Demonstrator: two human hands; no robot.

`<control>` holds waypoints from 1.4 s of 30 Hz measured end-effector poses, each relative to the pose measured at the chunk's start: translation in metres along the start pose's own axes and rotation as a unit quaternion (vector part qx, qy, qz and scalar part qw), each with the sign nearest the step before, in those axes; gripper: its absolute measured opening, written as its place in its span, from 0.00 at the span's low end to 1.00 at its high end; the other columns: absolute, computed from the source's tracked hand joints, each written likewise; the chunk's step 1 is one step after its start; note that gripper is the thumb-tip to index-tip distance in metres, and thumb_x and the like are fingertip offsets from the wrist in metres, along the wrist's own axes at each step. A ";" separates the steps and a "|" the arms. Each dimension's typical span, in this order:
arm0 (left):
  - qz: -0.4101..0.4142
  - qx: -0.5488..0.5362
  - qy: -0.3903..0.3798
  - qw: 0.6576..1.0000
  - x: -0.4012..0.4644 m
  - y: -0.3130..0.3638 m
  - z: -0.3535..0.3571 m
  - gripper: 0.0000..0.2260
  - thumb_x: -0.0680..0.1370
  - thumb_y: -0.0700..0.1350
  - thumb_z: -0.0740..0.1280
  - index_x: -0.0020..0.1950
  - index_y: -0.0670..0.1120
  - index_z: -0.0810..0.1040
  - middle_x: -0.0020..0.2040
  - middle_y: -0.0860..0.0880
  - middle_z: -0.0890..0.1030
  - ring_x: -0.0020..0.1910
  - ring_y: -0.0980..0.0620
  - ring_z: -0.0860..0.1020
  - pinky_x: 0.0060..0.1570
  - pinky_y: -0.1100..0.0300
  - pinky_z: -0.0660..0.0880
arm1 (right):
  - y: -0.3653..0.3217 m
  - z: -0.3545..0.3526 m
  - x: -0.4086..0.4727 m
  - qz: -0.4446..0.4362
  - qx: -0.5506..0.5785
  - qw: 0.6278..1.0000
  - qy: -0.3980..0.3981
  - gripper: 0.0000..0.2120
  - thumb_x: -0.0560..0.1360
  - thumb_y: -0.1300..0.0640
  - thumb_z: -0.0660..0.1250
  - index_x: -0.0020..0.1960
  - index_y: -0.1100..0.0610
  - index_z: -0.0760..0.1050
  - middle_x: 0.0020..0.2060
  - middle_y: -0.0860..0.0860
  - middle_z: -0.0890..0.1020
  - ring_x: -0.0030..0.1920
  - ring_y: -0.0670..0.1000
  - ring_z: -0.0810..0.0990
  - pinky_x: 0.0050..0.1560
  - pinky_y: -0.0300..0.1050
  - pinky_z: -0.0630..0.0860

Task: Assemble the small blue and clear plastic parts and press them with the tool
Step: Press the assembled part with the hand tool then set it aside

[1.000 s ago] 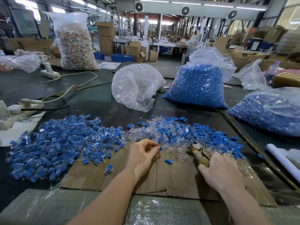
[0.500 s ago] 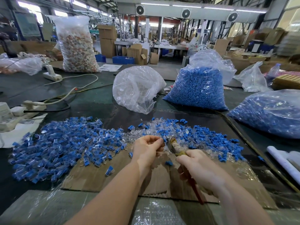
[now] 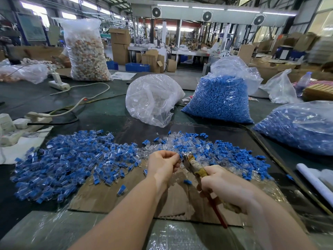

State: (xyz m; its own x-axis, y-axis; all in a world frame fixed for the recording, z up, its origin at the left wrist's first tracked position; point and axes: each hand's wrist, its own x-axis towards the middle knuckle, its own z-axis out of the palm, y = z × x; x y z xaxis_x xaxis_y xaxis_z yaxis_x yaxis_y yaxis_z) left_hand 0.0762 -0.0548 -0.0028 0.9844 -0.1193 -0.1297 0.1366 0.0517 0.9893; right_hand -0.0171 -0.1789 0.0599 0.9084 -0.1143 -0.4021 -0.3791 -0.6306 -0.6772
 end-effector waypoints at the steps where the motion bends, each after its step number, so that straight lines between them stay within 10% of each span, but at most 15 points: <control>1: 0.003 0.002 0.002 1.000 0.000 0.001 0.000 0.04 0.76 0.36 0.67 0.41 0.42 0.79 0.33 0.47 0.80 0.28 0.58 0.76 0.28 0.70 0.73 | 0.000 -0.001 0.000 -0.002 0.000 1.000 0.002 0.01 0.72 0.60 0.60 0.43 0.56 0.68 0.44 0.54 0.75 0.42 0.52 0.76 0.41 0.45 0.68; 9: 0.000 -0.002 0.004 1.000 -0.003 0.006 0.001 0.05 0.76 0.36 0.67 0.40 0.42 0.78 0.32 0.47 0.79 0.28 0.57 0.76 0.28 0.69 0.73 | 0.002 -0.002 0.003 -0.011 0.017 1.000 0.007 0.02 0.72 0.60 0.61 0.45 0.58 0.69 0.47 0.59 0.75 0.55 0.62 0.78 0.56 0.60 0.73; 42: 0.019 0.073 0.027 0.997 -0.009 0.015 0.003 0.04 0.76 0.38 0.67 0.42 0.45 0.78 0.36 0.47 0.80 0.34 0.55 0.77 0.37 0.62 0.77 | 0.003 -0.002 0.003 -0.017 0.017 1.000 0.013 0.02 0.74 0.59 0.59 0.47 0.57 0.68 0.54 0.60 0.74 0.56 0.61 0.76 0.59 0.62 0.72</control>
State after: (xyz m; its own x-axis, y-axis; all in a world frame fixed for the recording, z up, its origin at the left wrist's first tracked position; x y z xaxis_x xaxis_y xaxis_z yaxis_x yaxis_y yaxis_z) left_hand 0.0696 -0.0559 0.0135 0.9936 -0.0667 -0.0915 0.0852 -0.0910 0.9922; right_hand -0.0149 -0.1824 0.0574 0.9248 -0.1130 -0.3633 -0.3535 -0.6081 -0.7108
